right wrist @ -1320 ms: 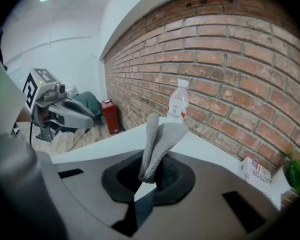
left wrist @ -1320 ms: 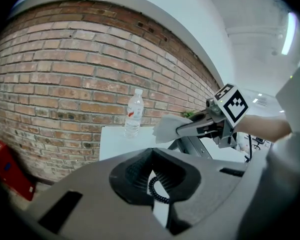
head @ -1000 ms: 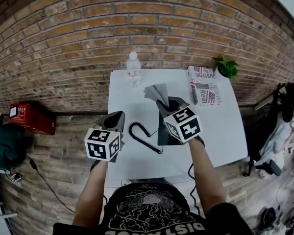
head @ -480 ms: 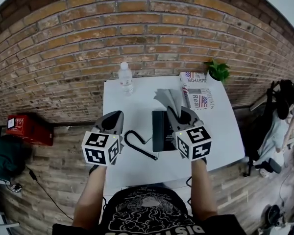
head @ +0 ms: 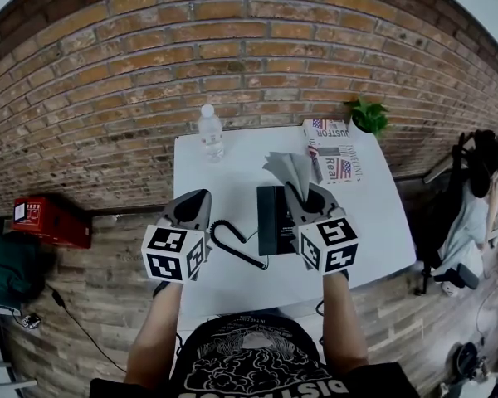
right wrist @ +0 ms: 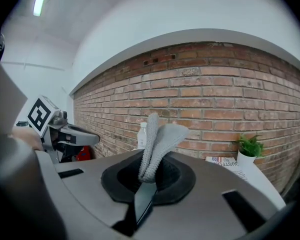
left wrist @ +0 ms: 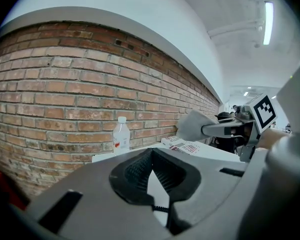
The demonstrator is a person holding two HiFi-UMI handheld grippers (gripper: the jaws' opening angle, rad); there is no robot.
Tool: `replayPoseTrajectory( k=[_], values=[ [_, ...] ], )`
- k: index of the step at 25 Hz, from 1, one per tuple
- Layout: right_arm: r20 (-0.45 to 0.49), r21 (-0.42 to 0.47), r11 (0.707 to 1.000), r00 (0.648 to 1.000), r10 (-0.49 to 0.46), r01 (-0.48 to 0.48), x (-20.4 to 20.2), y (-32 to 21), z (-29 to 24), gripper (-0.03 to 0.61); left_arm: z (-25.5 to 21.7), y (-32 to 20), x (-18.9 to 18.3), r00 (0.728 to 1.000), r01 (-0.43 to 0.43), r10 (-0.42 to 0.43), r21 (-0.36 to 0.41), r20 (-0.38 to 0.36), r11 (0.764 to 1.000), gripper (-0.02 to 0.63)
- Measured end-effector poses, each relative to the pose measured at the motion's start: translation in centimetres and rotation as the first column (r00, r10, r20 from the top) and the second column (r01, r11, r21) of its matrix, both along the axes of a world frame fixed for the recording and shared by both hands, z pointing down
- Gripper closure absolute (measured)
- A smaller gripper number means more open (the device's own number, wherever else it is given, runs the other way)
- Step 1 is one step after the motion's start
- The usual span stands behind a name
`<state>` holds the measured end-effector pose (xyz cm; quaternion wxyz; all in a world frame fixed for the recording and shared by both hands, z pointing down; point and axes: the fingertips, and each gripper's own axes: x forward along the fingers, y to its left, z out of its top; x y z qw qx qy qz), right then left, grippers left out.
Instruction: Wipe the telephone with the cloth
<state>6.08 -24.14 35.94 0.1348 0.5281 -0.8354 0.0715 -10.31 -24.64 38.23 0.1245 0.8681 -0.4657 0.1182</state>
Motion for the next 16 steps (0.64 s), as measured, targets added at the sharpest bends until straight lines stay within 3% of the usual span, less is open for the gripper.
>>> replayPoseTrajectory(
  k=[16],
  values=[
    [0.003,0.0,1.0,1.0,0.005,-0.005,-0.08,0.15,-0.06,0.566,0.46,0.2,0.08,1.0,-0.01,0.01,-0.01,-0.009,1.0,0.607]
  ],
)
